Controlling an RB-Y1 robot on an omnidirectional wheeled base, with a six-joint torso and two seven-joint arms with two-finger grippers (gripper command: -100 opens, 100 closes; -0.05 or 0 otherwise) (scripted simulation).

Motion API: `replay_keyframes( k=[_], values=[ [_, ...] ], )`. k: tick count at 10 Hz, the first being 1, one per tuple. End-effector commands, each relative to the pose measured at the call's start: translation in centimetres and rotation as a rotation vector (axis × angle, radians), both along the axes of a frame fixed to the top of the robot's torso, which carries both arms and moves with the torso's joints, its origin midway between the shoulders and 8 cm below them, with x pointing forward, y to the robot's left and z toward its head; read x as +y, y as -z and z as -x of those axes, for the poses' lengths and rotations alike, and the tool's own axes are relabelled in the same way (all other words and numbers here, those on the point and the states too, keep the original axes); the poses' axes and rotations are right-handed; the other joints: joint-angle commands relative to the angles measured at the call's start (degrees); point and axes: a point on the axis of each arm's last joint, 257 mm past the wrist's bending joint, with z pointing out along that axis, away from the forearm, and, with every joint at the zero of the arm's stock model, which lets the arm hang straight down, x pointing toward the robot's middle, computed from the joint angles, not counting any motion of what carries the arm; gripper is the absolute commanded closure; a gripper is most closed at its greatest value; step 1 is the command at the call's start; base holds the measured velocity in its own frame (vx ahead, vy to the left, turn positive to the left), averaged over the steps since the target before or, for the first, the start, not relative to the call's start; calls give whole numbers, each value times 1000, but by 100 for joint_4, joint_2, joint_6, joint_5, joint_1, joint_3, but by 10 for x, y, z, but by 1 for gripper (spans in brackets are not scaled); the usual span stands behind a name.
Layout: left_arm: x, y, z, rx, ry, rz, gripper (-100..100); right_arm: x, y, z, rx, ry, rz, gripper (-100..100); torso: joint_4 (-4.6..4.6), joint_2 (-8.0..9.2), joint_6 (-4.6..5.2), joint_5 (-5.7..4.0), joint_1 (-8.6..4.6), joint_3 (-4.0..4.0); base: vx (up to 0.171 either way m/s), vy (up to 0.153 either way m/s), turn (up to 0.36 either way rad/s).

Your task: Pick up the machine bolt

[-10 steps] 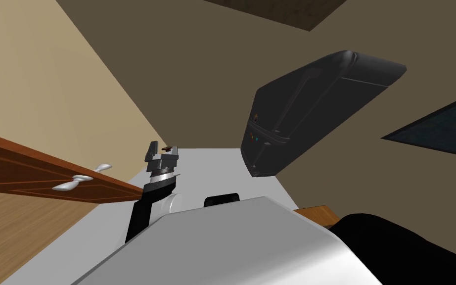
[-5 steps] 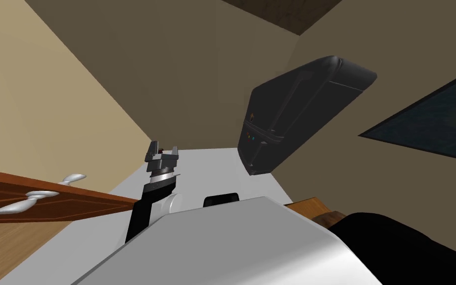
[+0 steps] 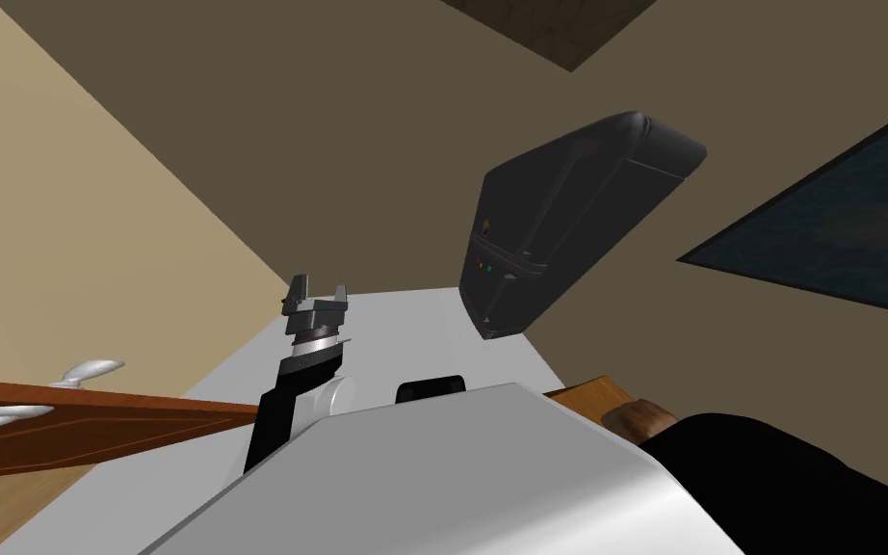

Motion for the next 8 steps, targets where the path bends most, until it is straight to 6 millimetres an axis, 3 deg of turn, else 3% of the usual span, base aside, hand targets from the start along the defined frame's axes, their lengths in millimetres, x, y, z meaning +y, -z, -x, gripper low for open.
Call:
replay_keyframes(
  k=[1, 2, 3, 5, 6, 7, 8],
  values=[
    [0, 0, 0, 0, 0, 0, 0, -8, -1, 2, 14, -8, 5, -100, 0, 0, 0, 0, 0, 0, 33, 34, -96],
    [0, 0, 0, 0, 0, 0, 0, -8, -1, 2, 14, -8, 5, -100, 0, 1, -2, 2, 1, 0, 13, 12, -1],
    [0, 0, 0, 0, 0, 0, 0, -6, 3, -16, -2, -36, -19, -100, 1, 7, -3, 1, -5, 4, 23, 9, -170],
    [0, 0, 0, 0, 0, 0, 0, -16, -2, -3, 24, -27, 2, -100, 0, 4, -3, 0, -4, 2, 19, 19, -45],
    [0, 0, 0, 0, 0, 0, 0, -16, 1, -18, 16, -52, -17, -100, 1, 8, -3, 1, -6, 4, 23, 14, -205],
    [0, 0, 0, 0, 0, 0, 0, -23, -2, -7, 36, -43, -1, -100, 1, 4, 1, -2, -6, 2, 22, 27, -79],
    [0, 0, 0, 0, 0, 0, 0, -20, 0, -12, 28, -43, -5, -100, 0, 5, -3, 1, -3, 3, 7, 11, 2]
  ],
)
